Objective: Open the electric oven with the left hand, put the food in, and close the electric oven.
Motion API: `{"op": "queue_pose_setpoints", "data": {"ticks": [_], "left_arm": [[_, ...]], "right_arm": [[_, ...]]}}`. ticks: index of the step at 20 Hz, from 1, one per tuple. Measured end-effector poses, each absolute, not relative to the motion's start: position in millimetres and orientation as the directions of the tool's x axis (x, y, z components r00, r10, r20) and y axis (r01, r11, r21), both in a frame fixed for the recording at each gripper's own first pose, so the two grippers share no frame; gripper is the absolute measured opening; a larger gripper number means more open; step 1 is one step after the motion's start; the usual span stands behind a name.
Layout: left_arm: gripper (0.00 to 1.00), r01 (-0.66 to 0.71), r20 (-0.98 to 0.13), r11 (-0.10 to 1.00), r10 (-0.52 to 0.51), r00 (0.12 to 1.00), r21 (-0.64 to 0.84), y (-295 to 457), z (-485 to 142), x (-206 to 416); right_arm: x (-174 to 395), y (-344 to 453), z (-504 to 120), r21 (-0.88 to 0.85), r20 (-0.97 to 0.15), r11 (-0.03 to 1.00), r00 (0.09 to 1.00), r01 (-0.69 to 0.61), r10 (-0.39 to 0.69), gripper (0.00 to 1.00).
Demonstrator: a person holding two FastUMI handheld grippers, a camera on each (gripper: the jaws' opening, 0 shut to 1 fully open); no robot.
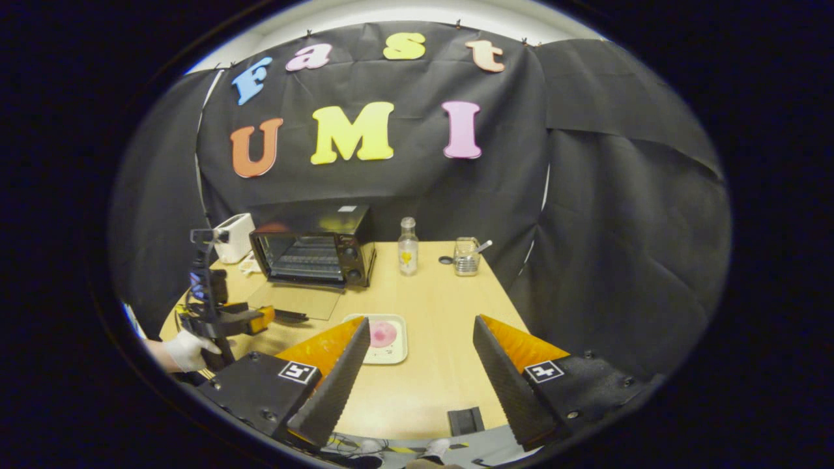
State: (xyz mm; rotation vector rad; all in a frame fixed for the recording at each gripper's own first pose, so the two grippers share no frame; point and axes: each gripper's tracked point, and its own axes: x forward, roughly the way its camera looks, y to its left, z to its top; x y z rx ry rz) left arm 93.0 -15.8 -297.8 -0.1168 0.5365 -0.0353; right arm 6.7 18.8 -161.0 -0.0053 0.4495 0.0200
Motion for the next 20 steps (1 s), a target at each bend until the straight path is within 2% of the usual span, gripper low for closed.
{"op": "queue_pose_setpoints", "data": {"ticks": [7, 9, 15, 16, 17, 18, 20], "left_arm": [[0.96, -0.105, -0.360, 0.990, 0.063, 0.931, -0.099, 52.1, -203.3, 32.4], [0.96, -0.137, -0.330, 0.988, 0.104, 0.938, -0.078, 62.7, -176.2, 15.3], [0.95, -0.254, -0.278, 0.964, 0.224, 0.934, -0.074, 64.3, -113.7, -22.7], [0.95, -0.276, -0.278, 0.959, 0.248, 0.928, -0.065, 62.4, -107.8, -27.6], [0.95, -0.300, -0.277, 0.953, 0.274, 0.921, -0.055, 60.9, -102.6, -32.3], [0.95, -0.318, -0.277, 0.947, 0.292, 0.915, -0.050, 57.1, -98.4, -36.0], [0.95, -0.342, -0.284, 0.938, 0.316, 0.905, -0.047, 45.4, -93.7, -42.5]], "right_arm": [[81.7, 22.9, -266.7, 0.065, -0.625, 0.990, 0.768, -0.127, 0.139, 1.00], [101.9, 25.2, -300.0, 0.112, -0.680, 0.983, 0.710, -0.147, 0.183, 0.94], [147.6, 36.5, -366.1, 0.250, -0.800, 0.953, 0.518, -0.171, 0.303, 0.69], [152.1, 37.3, -370.8, 0.266, -0.809, 0.948, 0.495, -0.175, 0.318, 0.55], [158.9, 39.3, -374.2, 0.292, -0.815, 0.939, 0.466, -0.181, 0.343, 0.60], [163.1, 39.0, -377.5, 0.306, -0.825, 0.936, 0.441, -0.176, 0.353, 0.55], [169.7, 41.4, -381.4, 0.351, -0.836, 0.921, 0.388, -0.167, 0.389, 0.36]]}}
